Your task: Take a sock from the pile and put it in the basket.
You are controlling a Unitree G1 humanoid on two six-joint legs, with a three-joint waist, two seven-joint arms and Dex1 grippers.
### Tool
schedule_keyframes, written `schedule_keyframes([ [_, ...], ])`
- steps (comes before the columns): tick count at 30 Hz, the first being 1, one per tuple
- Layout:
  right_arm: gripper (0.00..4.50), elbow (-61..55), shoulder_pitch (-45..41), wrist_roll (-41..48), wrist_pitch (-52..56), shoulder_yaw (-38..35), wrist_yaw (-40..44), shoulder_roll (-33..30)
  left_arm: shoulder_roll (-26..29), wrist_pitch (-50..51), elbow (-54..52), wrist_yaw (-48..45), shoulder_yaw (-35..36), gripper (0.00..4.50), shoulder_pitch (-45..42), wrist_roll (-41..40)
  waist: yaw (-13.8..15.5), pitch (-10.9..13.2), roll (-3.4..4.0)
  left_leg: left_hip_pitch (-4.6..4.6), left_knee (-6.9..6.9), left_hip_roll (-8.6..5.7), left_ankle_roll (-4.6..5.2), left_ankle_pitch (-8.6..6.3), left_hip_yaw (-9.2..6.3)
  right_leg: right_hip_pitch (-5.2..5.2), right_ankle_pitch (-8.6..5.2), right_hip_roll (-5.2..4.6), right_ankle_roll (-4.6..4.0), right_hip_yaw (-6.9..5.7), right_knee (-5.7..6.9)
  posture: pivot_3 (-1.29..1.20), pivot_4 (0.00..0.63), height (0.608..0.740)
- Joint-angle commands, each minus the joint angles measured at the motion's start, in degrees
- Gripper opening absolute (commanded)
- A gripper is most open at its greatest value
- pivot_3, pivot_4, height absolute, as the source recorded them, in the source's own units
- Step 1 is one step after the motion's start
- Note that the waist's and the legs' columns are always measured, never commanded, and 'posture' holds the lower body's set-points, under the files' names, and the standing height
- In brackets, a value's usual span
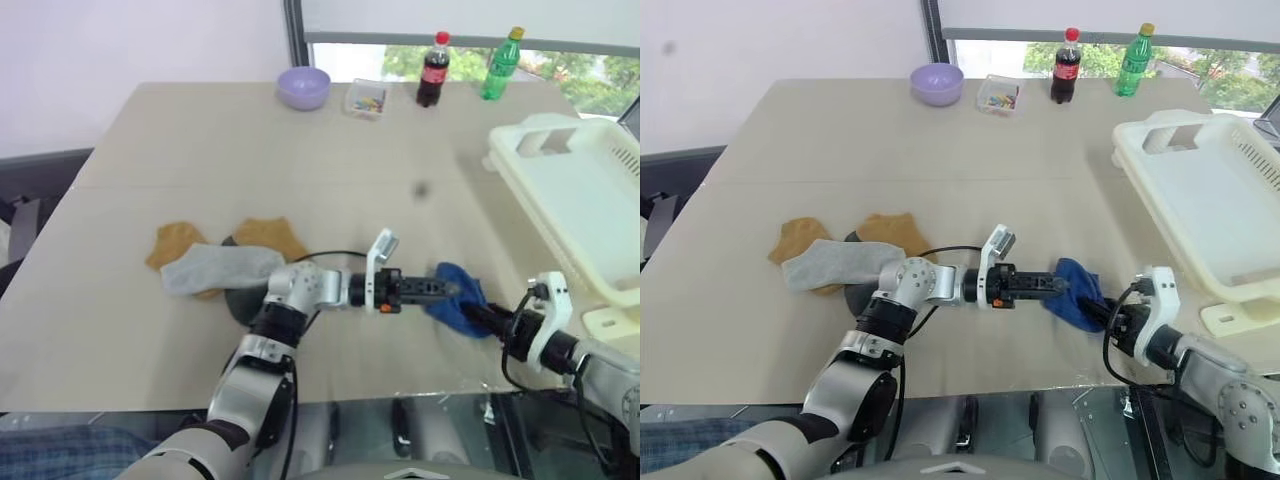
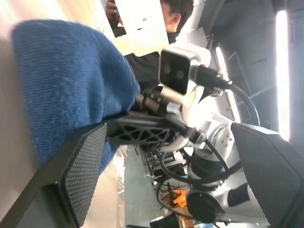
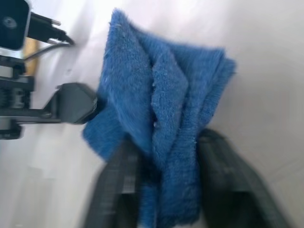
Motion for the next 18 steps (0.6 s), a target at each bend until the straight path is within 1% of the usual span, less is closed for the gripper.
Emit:
schedule_keyframes([
  [1, 0.06, 1.6, 0.3, 3.6, 2.1, 0.5, -2.3, 2.0, 0.5, -1.7, -1.9, -1.2, 0.3, 4.50, 0.6, 0.4, 0.0, 0.0, -0.01, 0.01, 0.02, 0.01, 0.00, 0.00, 0.02, 0.00, -0.03, 0.00, 0.04, 0.01, 0.00, 0.00, 0.150, 0.735],
  [3, 0.06, 2.2, -0.5, 5.5, 2.1, -0.2, -3.5, 2.9, 1.1, -4.1, -2.8, -1.4, -0.1, 4.50, 0.9, 1.3, -0.1, 0.0, 0.00, 0.02, 0.05, 0.02, 0.00, 0.00, 0.03, 0.01, -0.07, 0.01, 0.11, 0.01, 0.01, 0.00, 0.150, 0.735],
  [5, 0.06, 2.7, -1.4, 6.8, 1.8, -1.1, -5.2, 3.1, 1.9, -9.3, -4.6, -0.8, -1.1, 4.50, 1.8, 4.1, -0.2, 0.0, 0.00, 0.05, 0.05, 0.05, 0.00, 0.00, 0.08, 0.00, -0.06, 0.03, 0.09, 0.05, 0.04, 0.00, 0.150, 0.735],
  [7, 0.06, 3.1, -2.3, 7.0, 0.8, -1.8, -6.9, 3.2, 2.1, -15.0, -5.9, 1.0, -0.7, 4.50, 2.8, 6.9, -0.2, 0.0, 0.00, 0.05, 0.06, 0.06, 0.00, 0.00, 0.10, 0.00, 0.02, 0.03, -0.05, 0.07, 0.04, 0.00, 0.150, 0.735],
  [9, 0.06, 3.7, -3.1, 6.8, -0.2, -2.2, -8.3, 3.1, 2.5, -18.5, -7.7, 1.3, 0.2, 4.50, 3.9, 7.7, -0.1, 0.0, 0.00, 0.06, 0.07, 0.07, 0.00, 0.00, 0.12, 0.00, 0.03, 0.02, -0.09, 0.09, 0.04, 0.00, 0.150, 0.735],
  [11, 0.06, 4.5, -4.1, 6.2, -1.7, -2.5, -9.1, 3.0, 4.1, -22.4, -11.0, 0.7, -1.0, 4.50, 5.8, 9.7, -0.2, 0.0, 0.00, 0.06, 0.07, 0.07, 0.00, 0.00, 0.16, -0.01, 0.04, 0.01, -0.10, 0.13, 0.04, 0.00, 0.150, 0.735],
  [13, 0.06, 5.3, -5.4, 6.1, -2.8, -2.7, -9.4, 2.5, 6.3, -29.5, -15.0, 0.0, -3.6, 4.50, 8.6, 13.9, 0.0, 0.0, 0.01, 0.04, 0.07, 0.04, 0.00, 0.00, 0.19, -0.01, 0.04, -0.01, -0.10, 0.17, 0.04, 0.00, 0.150, 0.735],
  [14, 0.06, 5.5, -6.4, 5.9, -3.7, -2.7, -9.9, 2.6, 7.4, -36.1, -16.4, -0.1, -5.2, 4.50, 10.3, 17.6, 0.0, 0.0, 0.02, 0.04, 0.07, 0.04, 0.00, 0.00, 0.20, -0.02, 0.04, 0.00, -0.10, 0.17, 0.03, 0.00, 0.150, 0.735],
  [16, 0.06, 5.7, -8.7, 5.8, -5.2, -2.5, -11.7, 3.5, 8.8, -47.7, -17.0, -0.7, -8.0, 4.50, 12.4, 23.5, 0.1, 0.0, 0.06, 0.04, 0.05, 0.04, 0.00, 0.00, 0.25, -0.03, 0.04, -0.01, -0.15, 0.23, 0.03, 0.00, 0.150, 0.735],
  [18, 0.06, 6.1, -10.3, 6.7, -5.3, -2.2, -13.0, 4.0, 9.1, -55.3, -15.8, -0.3, -9.9, 4.50, 13.2, 27.6, 0.3, 0.0, 0.06, 0.01, 0.05, 0.03, 0.00, 0.00, 0.26, -0.08, -0.05, -0.03, -0.33, 0.24, 0.03, 0.00, 0.150, 0.735],
])
